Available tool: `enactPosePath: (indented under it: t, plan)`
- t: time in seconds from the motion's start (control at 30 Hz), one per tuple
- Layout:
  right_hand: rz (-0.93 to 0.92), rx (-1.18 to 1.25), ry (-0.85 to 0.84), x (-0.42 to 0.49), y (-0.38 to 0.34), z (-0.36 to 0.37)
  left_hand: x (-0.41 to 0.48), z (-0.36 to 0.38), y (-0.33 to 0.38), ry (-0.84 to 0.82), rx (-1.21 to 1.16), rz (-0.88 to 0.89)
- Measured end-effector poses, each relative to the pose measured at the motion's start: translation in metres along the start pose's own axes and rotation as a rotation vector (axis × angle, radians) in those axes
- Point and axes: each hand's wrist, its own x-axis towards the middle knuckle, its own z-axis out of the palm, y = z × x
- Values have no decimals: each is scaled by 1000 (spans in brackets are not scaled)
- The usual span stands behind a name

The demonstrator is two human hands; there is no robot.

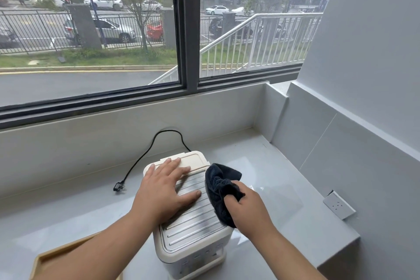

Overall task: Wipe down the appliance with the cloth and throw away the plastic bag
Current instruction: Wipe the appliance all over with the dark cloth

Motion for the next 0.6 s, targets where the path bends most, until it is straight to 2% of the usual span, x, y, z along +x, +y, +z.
enactPosePath:
  t: [0.2,0.5,0.6]
  plan:
    - [-1,-94,17,-28,1,-2,-1,2,-2,6,1,7]
    - [-257,-592,68,-61,-16,16,-4,5,-2,28,17,14]
    - [-352,-662,-20,-68,-29,30,-6,7,-4,52,14,5]
